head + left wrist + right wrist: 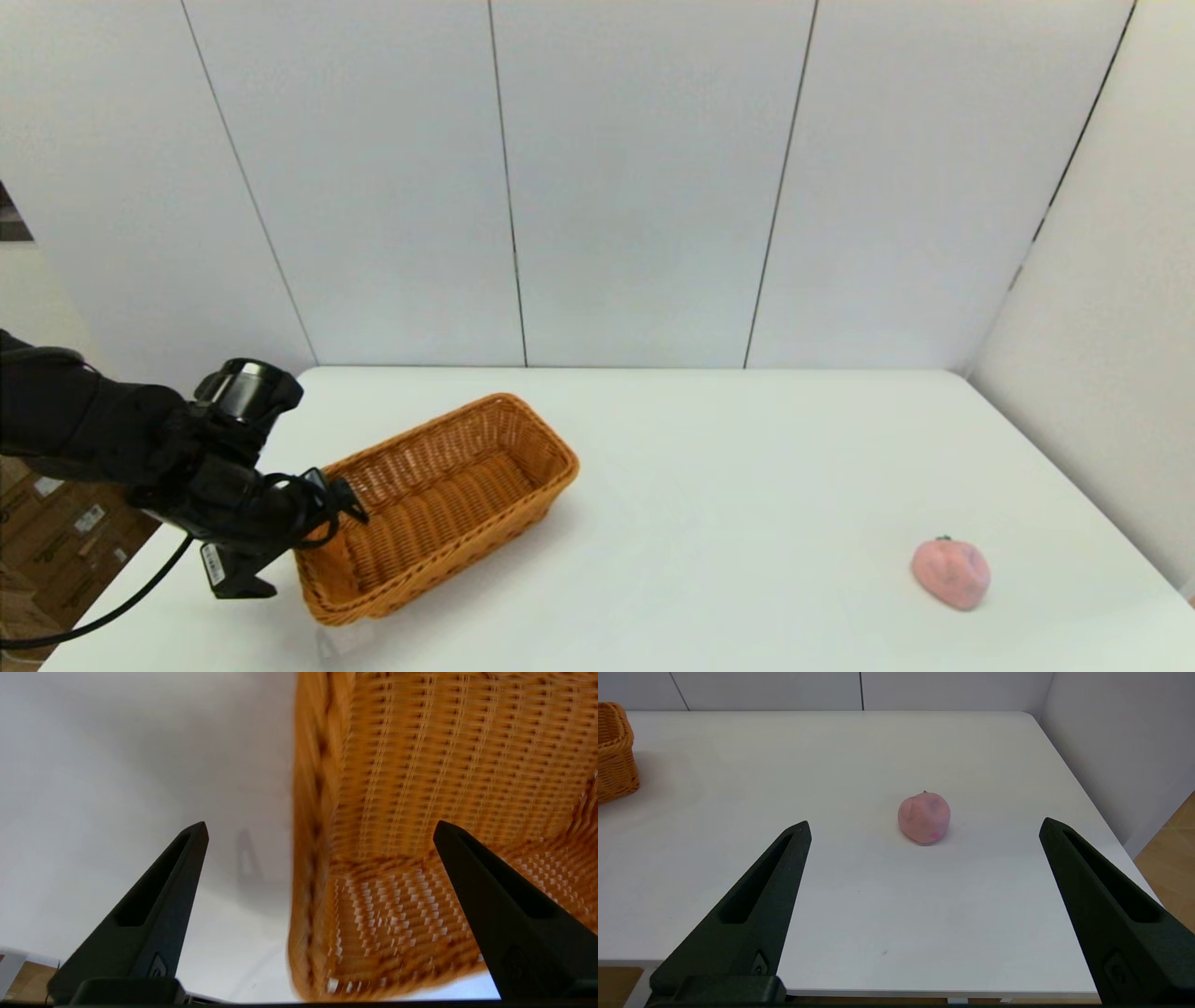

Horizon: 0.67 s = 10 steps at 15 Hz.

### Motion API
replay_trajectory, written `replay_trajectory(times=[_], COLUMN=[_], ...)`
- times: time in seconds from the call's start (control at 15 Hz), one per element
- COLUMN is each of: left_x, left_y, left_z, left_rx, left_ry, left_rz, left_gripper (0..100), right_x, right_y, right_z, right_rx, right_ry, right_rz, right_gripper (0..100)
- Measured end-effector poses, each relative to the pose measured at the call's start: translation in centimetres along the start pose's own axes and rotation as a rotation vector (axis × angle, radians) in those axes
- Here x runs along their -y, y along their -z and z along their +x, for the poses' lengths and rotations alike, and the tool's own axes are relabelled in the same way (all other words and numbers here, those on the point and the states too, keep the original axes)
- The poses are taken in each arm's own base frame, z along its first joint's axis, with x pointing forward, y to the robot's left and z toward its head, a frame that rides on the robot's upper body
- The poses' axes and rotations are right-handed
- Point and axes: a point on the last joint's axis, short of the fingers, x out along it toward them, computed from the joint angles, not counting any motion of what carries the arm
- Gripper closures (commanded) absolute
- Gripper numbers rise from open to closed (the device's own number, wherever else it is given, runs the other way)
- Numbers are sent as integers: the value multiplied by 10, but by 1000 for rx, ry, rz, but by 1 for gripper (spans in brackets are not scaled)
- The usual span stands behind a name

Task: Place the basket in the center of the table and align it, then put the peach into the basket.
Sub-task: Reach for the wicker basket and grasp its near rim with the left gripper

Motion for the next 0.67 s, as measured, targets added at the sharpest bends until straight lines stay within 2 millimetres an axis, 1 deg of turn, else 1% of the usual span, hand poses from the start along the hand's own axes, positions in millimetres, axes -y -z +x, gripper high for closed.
replay_trajectory(times=[0.2,0.27,0.47,0.67], left_x=[7,8,8,9], left_y=[-7,-8,-10,-11], left_z=[18,23,34,35], left_rx=[-3,-9,-16,-14], left_ry=[2,-2,-7,-5], left_rz=[-3,-6,-9,-7], left_gripper=[0,100,100,100], right_x=[0,0,0,0], right_y=[0,0,0,0], right_z=[0,0,0,0], right_rx=[0,0,0,0], right_ry=[1,0,1,1], right_rz=[0,0,0,0], right_gripper=[0,0,0,0])
